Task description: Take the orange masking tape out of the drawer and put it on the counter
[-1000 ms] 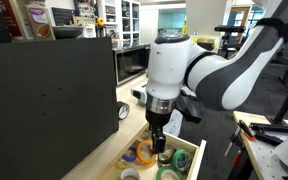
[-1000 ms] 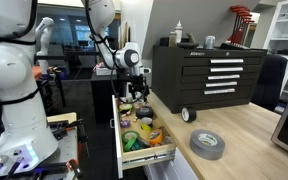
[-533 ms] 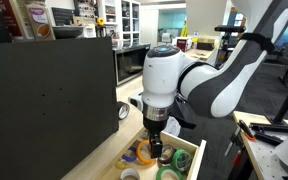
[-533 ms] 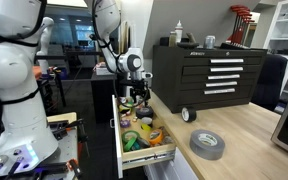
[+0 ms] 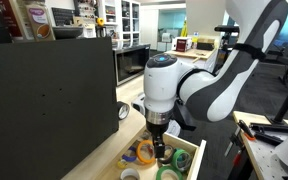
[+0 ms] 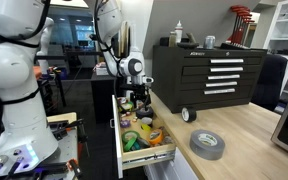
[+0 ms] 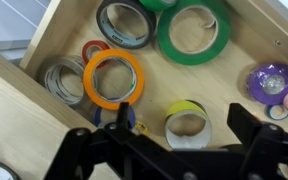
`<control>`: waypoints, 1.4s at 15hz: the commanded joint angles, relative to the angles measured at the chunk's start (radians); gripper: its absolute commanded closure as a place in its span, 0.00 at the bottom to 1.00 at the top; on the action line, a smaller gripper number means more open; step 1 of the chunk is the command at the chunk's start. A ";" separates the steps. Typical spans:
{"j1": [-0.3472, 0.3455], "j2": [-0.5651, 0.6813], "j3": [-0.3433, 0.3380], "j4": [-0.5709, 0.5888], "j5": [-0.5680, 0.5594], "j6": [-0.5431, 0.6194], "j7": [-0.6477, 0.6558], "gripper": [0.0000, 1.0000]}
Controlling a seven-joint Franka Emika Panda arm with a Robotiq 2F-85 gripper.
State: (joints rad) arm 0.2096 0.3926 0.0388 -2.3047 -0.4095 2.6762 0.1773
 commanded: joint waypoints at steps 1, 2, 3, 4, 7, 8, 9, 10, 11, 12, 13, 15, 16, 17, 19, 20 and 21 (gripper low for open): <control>0.037 0.052 -0.058 -0.001 -0.029 0.017 0.031 0.00; 0.037 0.068 -0.061 -0.002 -0.021 0.024 0.025 0.00; 0.048 0.084 -0.075 -0.001 -0.029 0.034 0.037 0.00; 0.049 0.101 -0.079 -0.001 -0.025 0.046 0.034 0.00; 0.070 0.158 -0.101 0.006 -0.029 0.105 0.025 0.00; 0.078 0.182 -0.109 0.010 -0.030 0.131 0.019 0.00; 0.086 0.201 -0.117 0.013 -0.027 0.153 0.014 0.00; 0.099 0.220 -0.131 0.014 -0.029 0.183 0.011 0.00; 0.108 0.237 -0.139 0.015 -0.024 0.206 0.001 0.00; 0.129 0.254 -0.160 0.018 -0.027 0.231 0.003 0.00; 0.142 0.270 -0.174 0.021 -0.021 0.256 0.000 0.00; 0.164 0.300 -0.194 0.032 -0.005 0.293 -0.011 0.00; 0.177 0.313 -0.205 0.041 0.001 0.307 -0.015 0.00; 0.192 0.330 -0.218 0.052 0.004 0.316 -0.016 0.00; 0.205 0.357 -0.230 0.077 0.016 0.322 -0.025 0.00; 0.211 0.369 -0.236 0.091 0.021 0.321 -0.028 0.00; 0.216 0.385 -0.242 0.107 0.024 0.321 -0.028 0.00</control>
State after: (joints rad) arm 0.3886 0.7306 -0.1667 -2.2416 -0.4083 2.9721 0.1681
